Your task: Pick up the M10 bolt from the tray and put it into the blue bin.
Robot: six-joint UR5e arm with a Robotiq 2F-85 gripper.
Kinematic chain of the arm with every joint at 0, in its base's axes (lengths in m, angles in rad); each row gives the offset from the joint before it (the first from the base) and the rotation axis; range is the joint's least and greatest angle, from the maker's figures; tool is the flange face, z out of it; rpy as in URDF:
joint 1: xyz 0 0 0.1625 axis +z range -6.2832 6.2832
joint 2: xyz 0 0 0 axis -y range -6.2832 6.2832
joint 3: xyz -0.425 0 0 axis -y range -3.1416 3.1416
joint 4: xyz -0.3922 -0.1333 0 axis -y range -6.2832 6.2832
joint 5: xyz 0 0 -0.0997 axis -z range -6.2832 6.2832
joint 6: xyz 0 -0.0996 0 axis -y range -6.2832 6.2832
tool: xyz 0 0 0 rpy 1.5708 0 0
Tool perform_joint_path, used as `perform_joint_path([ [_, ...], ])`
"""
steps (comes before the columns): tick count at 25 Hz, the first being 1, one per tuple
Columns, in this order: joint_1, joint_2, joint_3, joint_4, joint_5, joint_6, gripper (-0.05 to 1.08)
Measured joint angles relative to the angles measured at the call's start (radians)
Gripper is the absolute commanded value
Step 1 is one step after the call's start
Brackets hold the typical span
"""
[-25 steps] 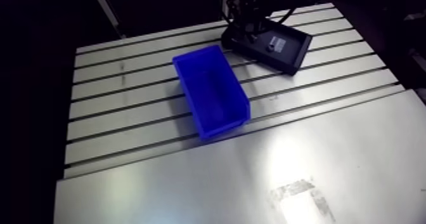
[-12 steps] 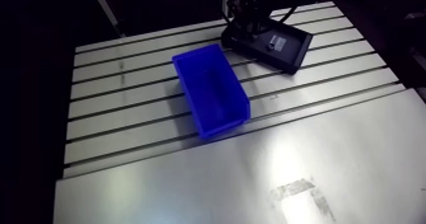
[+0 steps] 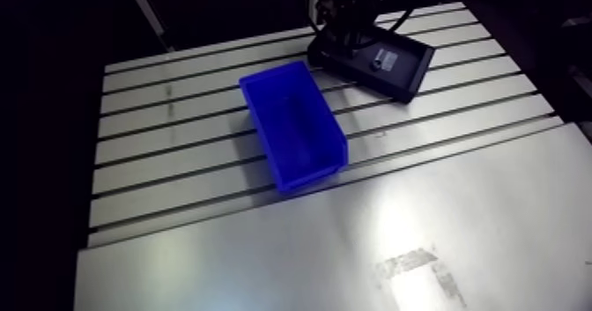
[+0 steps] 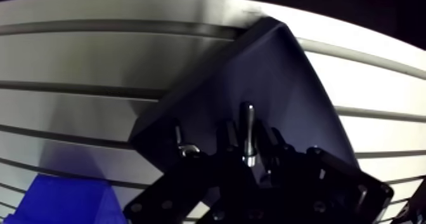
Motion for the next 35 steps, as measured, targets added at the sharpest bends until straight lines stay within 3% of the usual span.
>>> perform_joint_path([
  [16,-0.004,0.0,0.004,-0.001,0.001,-0.013,0.8],
  [35,-0.009,-0.028,-0.008,0.006,0.009,-0.049,1.06],
])
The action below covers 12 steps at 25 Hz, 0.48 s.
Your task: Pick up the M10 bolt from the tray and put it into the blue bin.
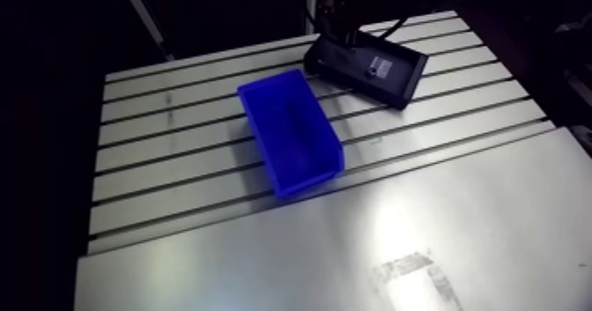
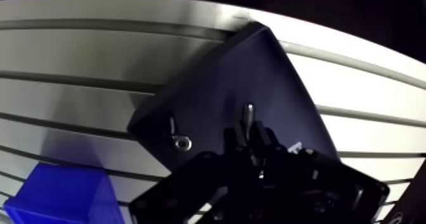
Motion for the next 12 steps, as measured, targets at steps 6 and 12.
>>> perform_joint_path([
  [6,0.001,-0.05,0.0,0.015,-0.003,-0.04,1.07],
  [12,0.0,-0.134,-0.004,0.068,-0.002,-0.117,1.07],
])
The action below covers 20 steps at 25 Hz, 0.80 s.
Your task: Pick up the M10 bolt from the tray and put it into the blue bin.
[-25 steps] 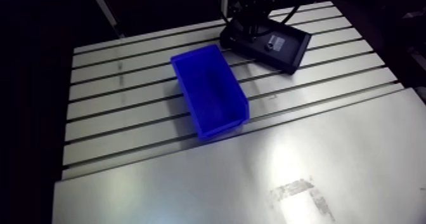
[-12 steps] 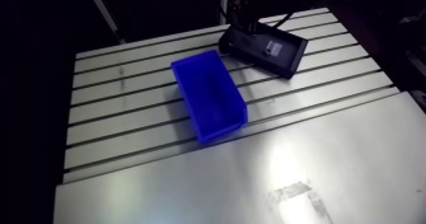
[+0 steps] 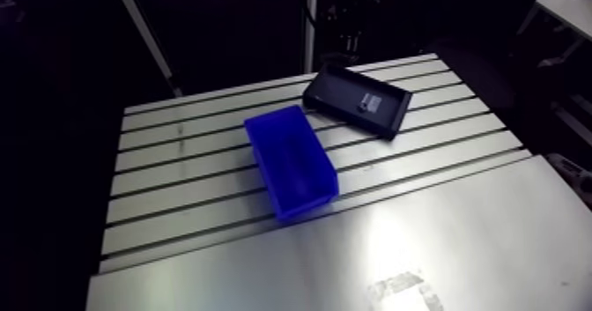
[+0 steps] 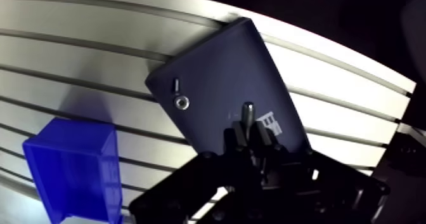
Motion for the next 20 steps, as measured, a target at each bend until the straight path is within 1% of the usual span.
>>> perform_joint_path([
  [4,-0.005,-0.061,0.0,0.04,0.008,-0.097,1.06],
  [6,-0.007,-0.09,0.001,0.059,0.019,-0.163,1.06],
  [8,-0.01,-0.122,0.004,0.084,0.043,-0.256,1.06],
  [11,-0.018,-0.173,0.006,0.151,0.093,-0.439,1.06],
  [13,-0.024,-0.206,0.006,0.21,0.122,-0.578,1.06],
  [16,-0.028,-0.249,0.007,0.285,0.148,-0.762,1.05],
  [18,-0.03,-0.275,0.01,0.322,0.155,-0.864,1.04],
  [20,-0.031,-0.297,0.017,0.349,0.157,-0.945,1.04],
])
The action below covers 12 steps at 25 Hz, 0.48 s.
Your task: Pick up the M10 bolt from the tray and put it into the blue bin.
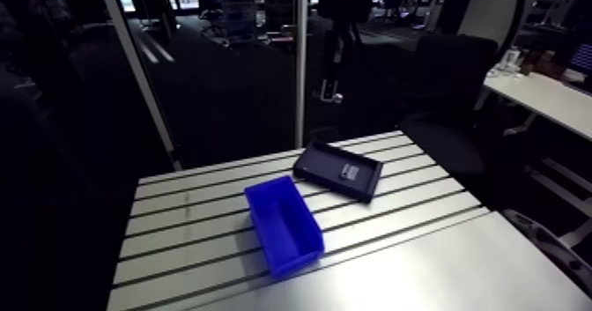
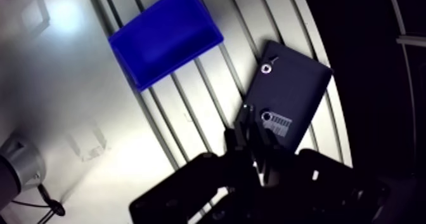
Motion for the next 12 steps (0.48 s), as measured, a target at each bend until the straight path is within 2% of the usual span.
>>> perform_joint_path([
  [4,0.005,-0.044,0.036,0.023,-0.011,-0.108,1.04],
  [12,0.061,-0.119,0.148,-0.007,-0.073,-0.228,1.04],
])
